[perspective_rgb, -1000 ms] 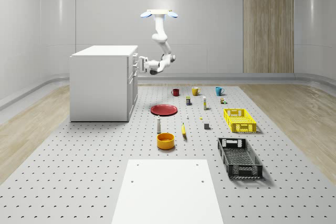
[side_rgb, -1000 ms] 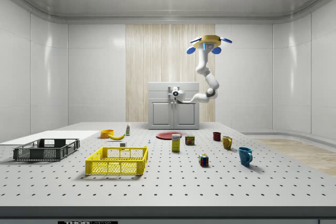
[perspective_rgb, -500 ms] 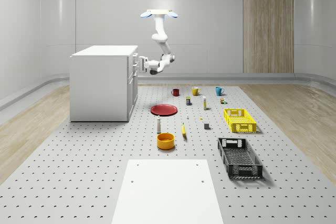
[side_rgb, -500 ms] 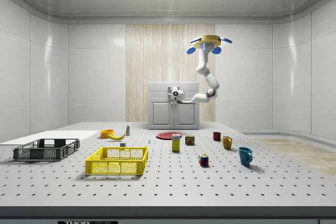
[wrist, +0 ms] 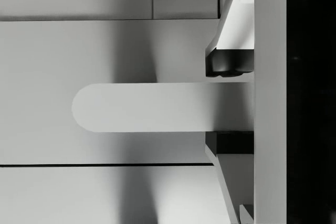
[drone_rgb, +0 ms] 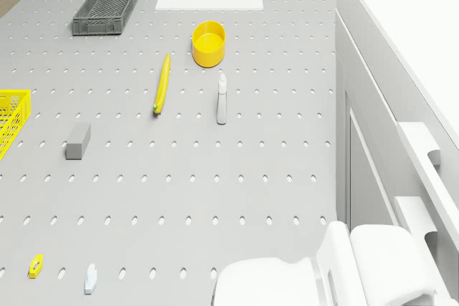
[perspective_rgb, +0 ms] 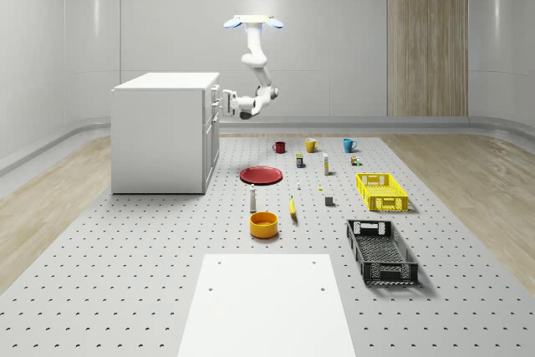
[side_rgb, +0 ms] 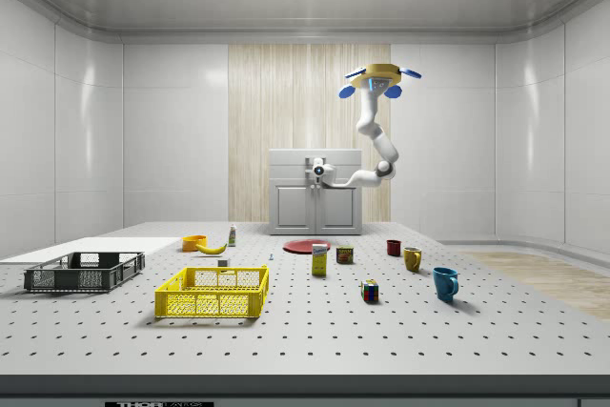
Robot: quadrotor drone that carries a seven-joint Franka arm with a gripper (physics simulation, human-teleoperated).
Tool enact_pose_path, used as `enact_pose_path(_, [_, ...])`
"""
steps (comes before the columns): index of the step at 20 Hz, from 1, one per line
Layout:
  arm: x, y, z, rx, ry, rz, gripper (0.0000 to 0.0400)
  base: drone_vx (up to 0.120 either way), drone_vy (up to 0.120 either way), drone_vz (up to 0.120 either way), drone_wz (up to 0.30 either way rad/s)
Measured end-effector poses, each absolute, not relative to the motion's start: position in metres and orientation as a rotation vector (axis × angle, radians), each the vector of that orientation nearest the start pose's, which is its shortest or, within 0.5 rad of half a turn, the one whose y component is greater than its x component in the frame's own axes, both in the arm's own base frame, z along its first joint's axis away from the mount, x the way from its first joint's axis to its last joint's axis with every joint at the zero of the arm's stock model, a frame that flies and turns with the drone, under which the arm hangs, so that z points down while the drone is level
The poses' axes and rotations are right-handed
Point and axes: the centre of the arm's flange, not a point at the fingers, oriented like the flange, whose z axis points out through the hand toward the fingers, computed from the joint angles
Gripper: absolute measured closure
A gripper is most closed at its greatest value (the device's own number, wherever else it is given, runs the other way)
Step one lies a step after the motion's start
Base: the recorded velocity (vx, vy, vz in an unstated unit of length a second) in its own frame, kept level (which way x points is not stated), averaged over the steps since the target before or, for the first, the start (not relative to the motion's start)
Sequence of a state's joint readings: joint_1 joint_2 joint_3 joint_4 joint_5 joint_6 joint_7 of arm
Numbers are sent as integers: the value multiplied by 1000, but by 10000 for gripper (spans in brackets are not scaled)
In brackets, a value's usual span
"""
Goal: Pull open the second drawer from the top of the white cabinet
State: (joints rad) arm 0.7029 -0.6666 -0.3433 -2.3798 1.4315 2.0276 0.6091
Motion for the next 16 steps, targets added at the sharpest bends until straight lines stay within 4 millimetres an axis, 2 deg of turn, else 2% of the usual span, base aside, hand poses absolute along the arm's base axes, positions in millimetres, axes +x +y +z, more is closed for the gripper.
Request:
enact_pose_path(10, [360,136,627,-1491,613,612,273,0,0,0,0])
enact_pose_path(16, [360,122,628,-1486,609,610,294,0,0,0,0])
